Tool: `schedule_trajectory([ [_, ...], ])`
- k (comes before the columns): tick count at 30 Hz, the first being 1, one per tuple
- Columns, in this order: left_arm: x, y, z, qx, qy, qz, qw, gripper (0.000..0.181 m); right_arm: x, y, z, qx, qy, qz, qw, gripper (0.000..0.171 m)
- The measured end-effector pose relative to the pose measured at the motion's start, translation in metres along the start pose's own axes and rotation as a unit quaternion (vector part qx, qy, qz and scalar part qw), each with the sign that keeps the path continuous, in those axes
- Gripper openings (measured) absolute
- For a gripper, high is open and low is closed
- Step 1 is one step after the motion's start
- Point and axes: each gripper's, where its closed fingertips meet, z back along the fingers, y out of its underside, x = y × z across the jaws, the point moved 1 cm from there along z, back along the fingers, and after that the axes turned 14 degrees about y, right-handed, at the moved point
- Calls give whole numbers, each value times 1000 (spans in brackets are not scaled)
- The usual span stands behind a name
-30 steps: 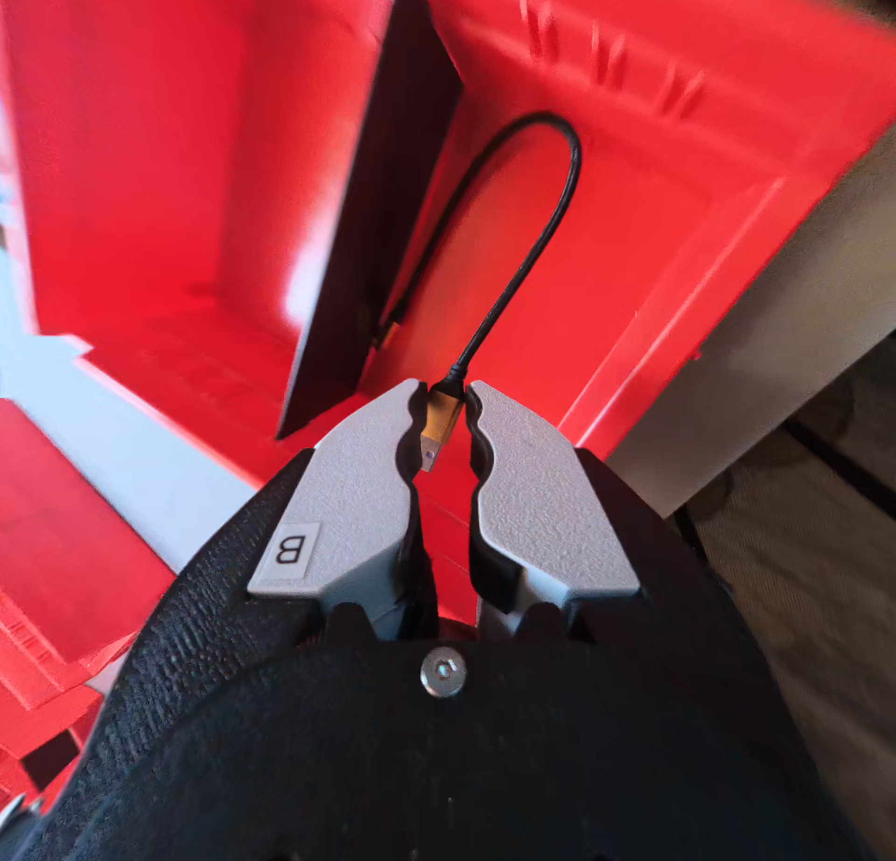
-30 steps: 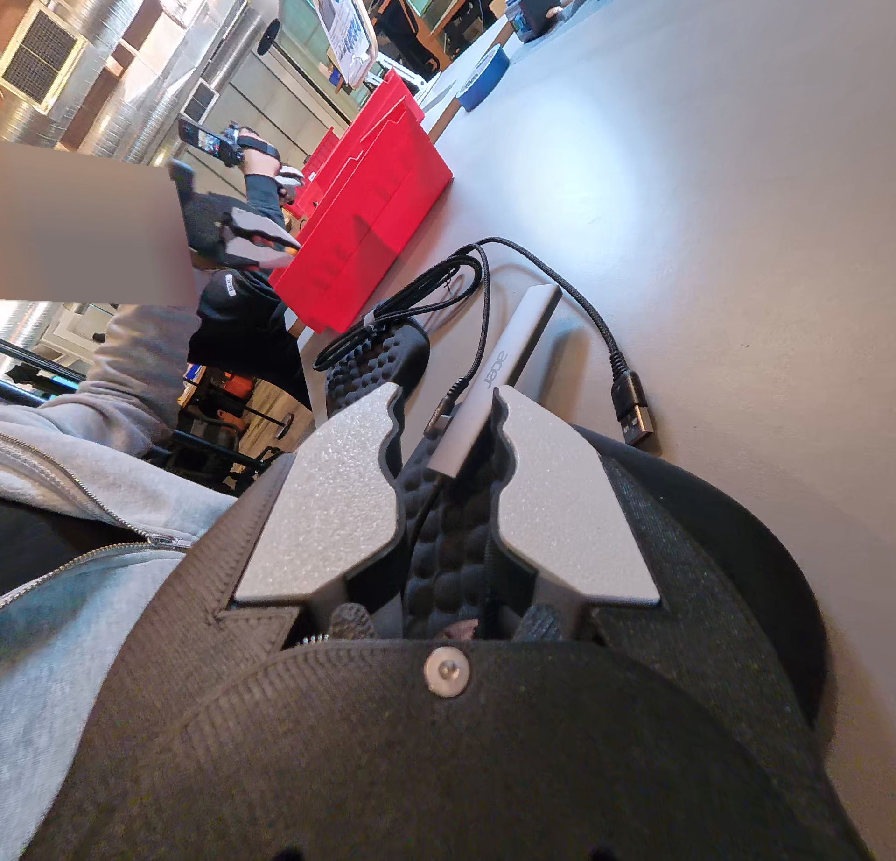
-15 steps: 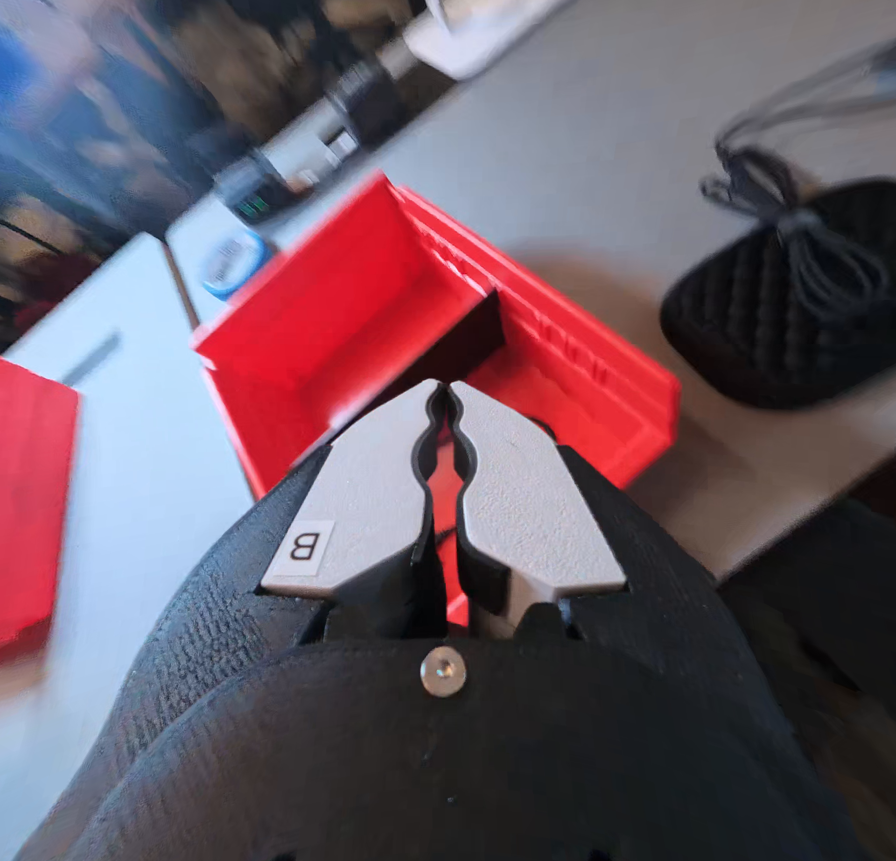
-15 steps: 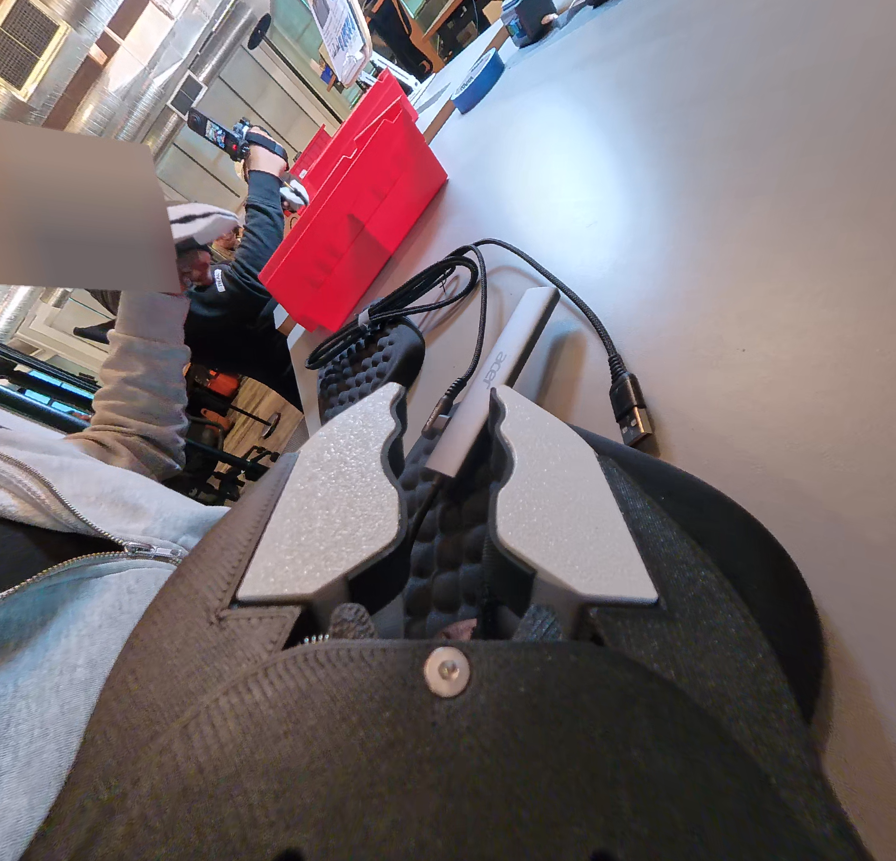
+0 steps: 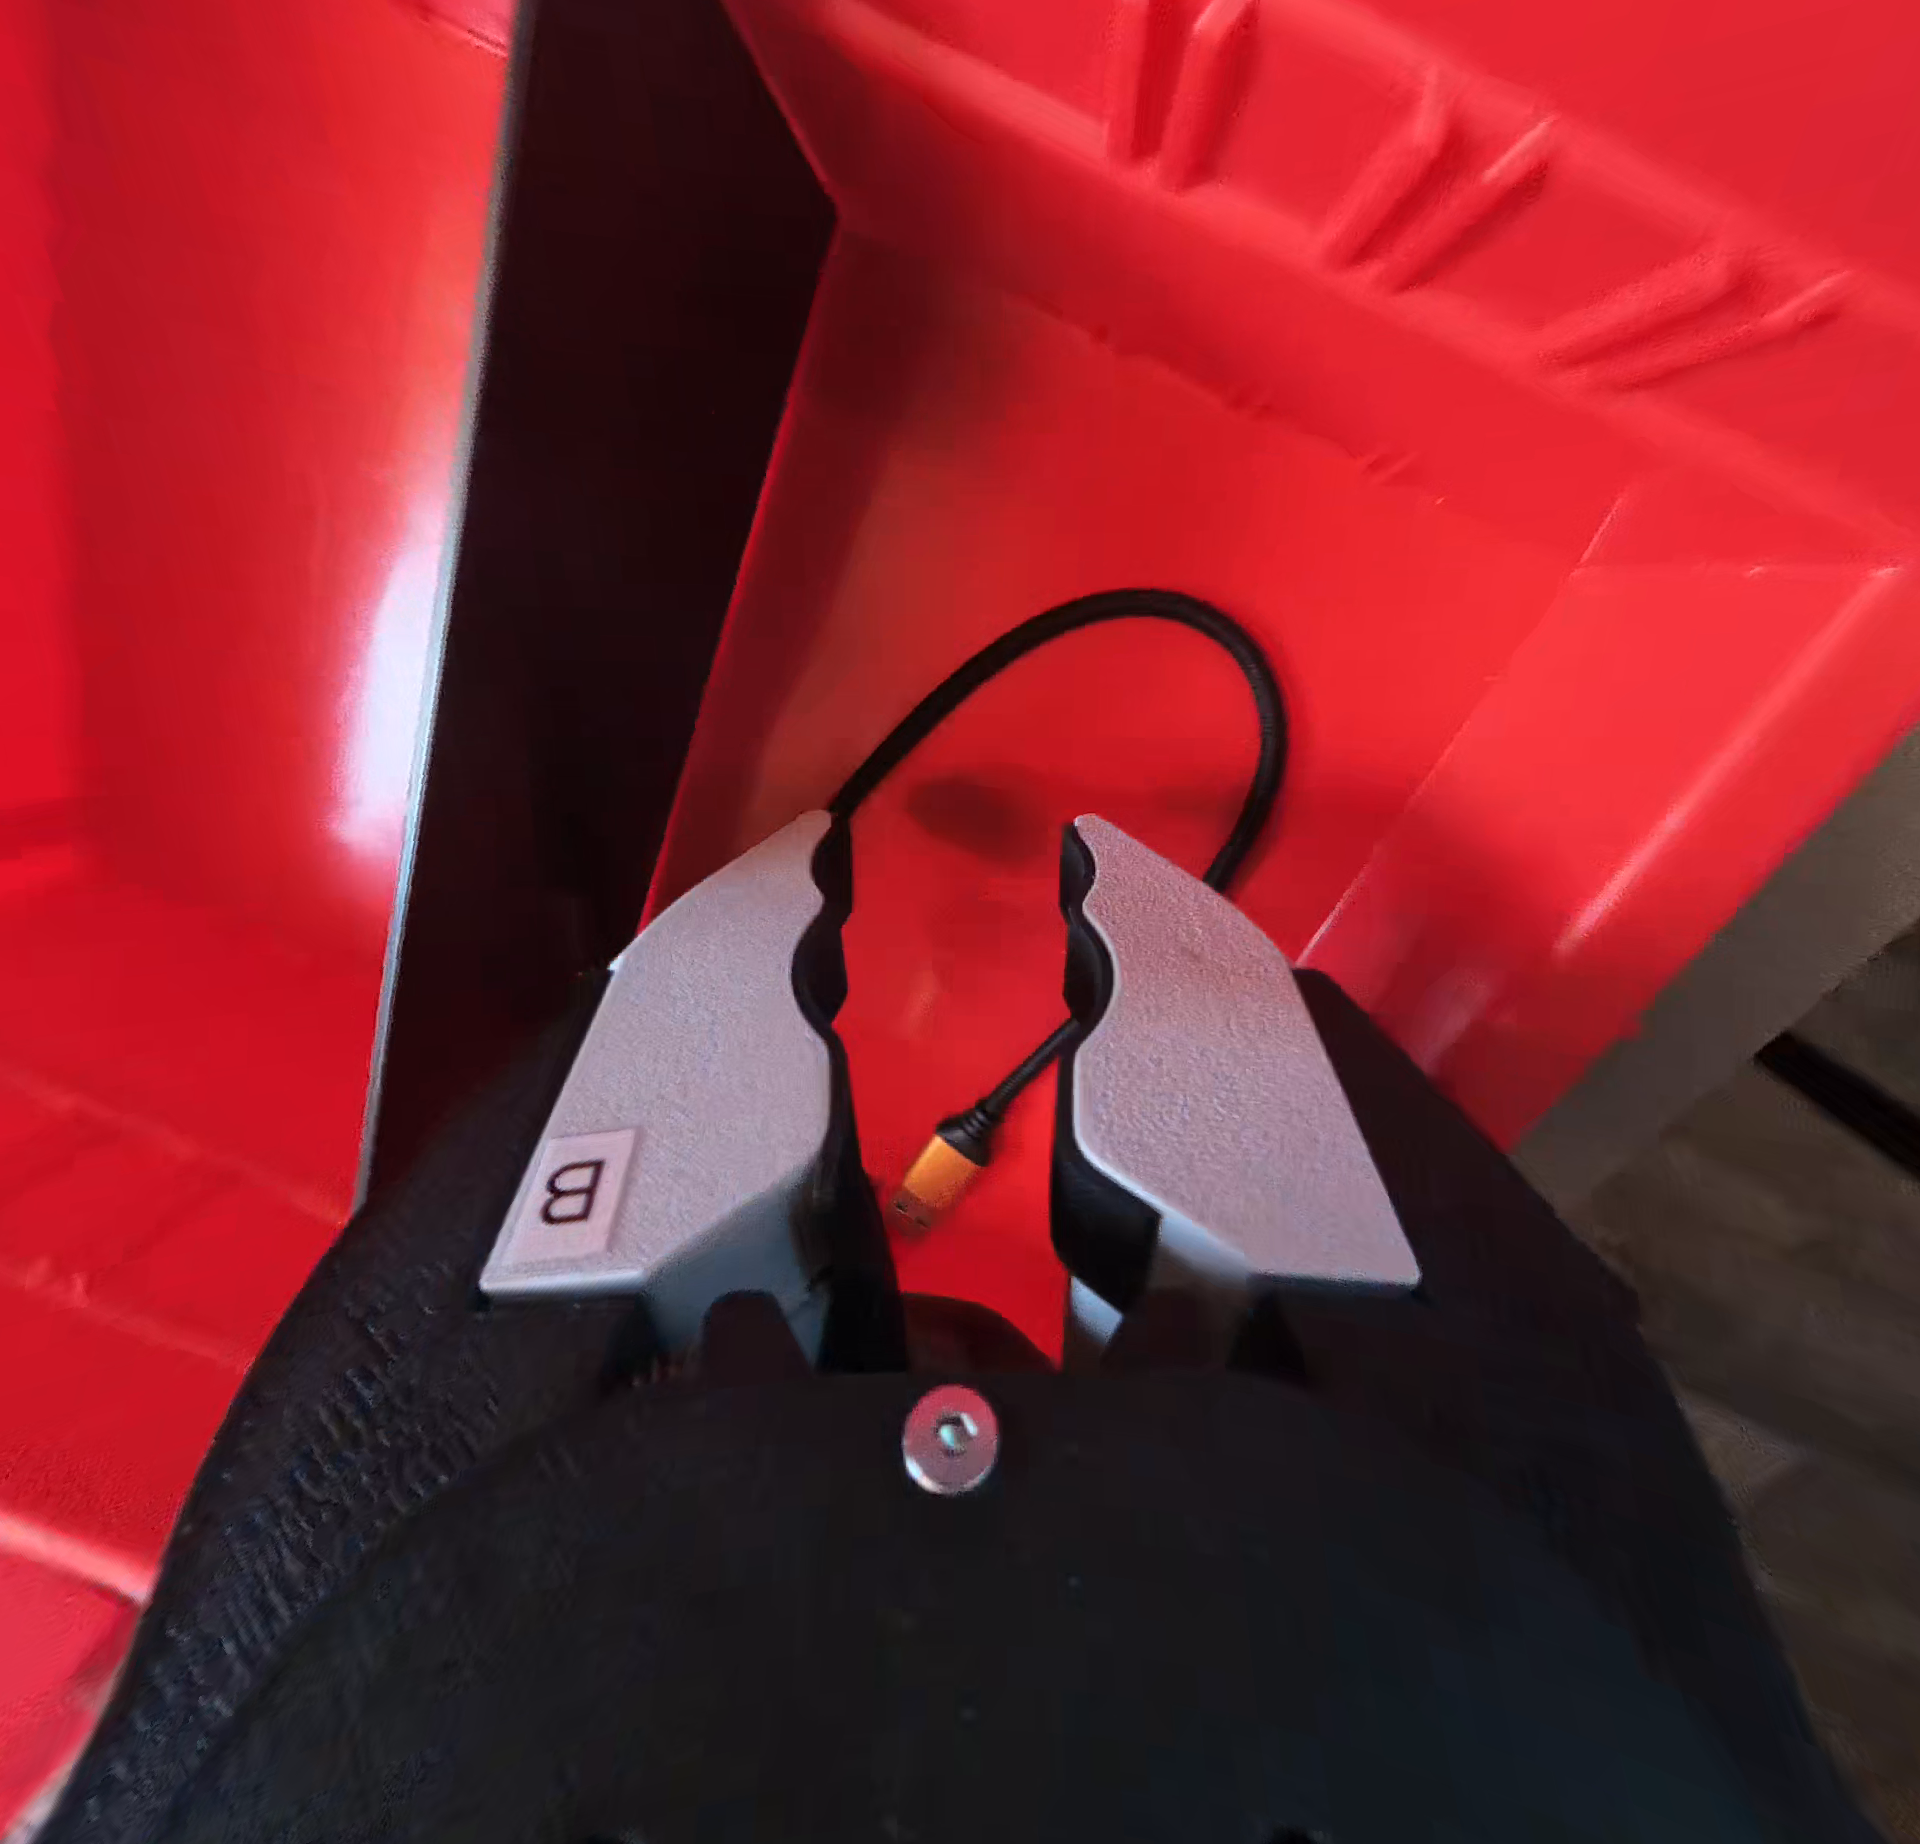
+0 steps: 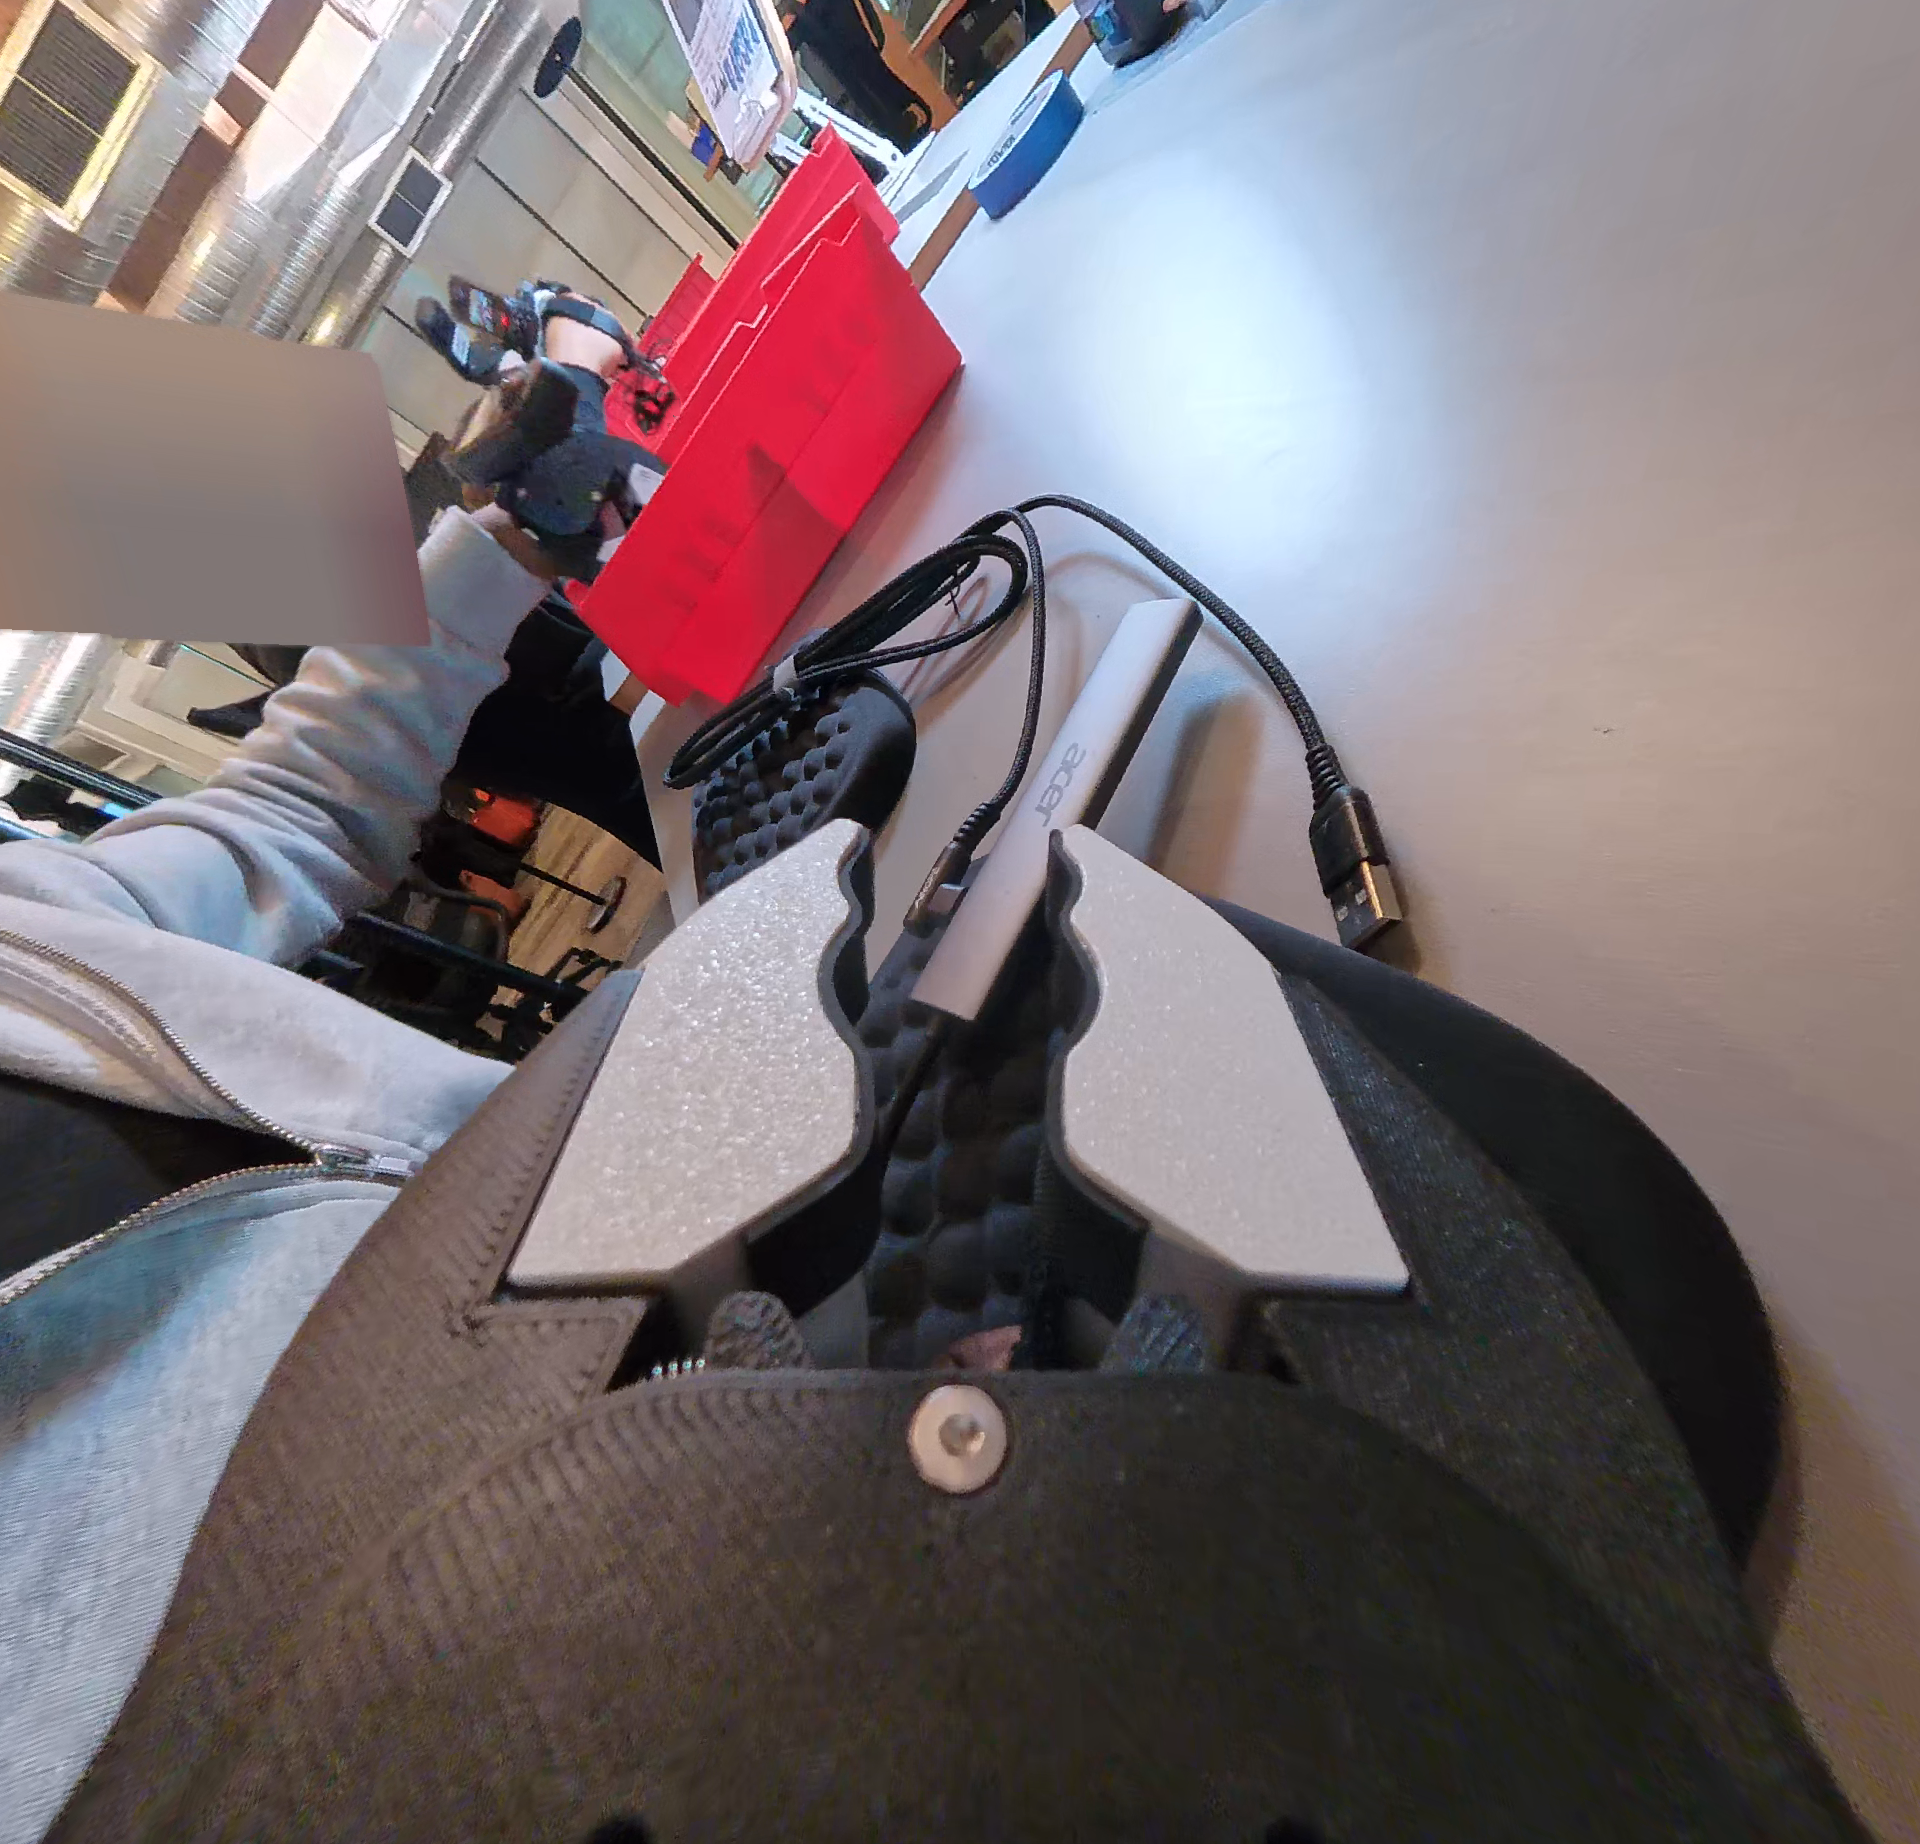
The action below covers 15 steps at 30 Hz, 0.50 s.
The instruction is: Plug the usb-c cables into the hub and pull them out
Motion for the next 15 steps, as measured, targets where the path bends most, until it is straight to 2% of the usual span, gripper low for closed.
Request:
schedule_trajectory([
  [3, 8, 1, -11, 34, 25, -34, 999, 39, 0, 0, 0, 0, 0, -2, 1000, 31],
  [7, 8, -4, -14, 47, 74, -58, 994, 30, -1, 1, -1, 3, 2, -1, 1000, 31],
  [10, 8, -4, -14, 65, 78, -68, 992, 28, -1, 1, -2, 7, 2, -1, 1000, 31],
  [11, 9, -4, -14, 68, 79, -73, 992, 23, -1, 2, -2, 7, 2, 0, 1000, 31],
  [12, 9, -4, -15, 68, 83, -77, 991, 8, -1, 1, -2, 7, 2, 0, 1000, 31],
  [15, 9, -4, -15, 53, 74, -84, 992, 5, 0, 0, 0, -2, 1, 0, 1000, 31],
])
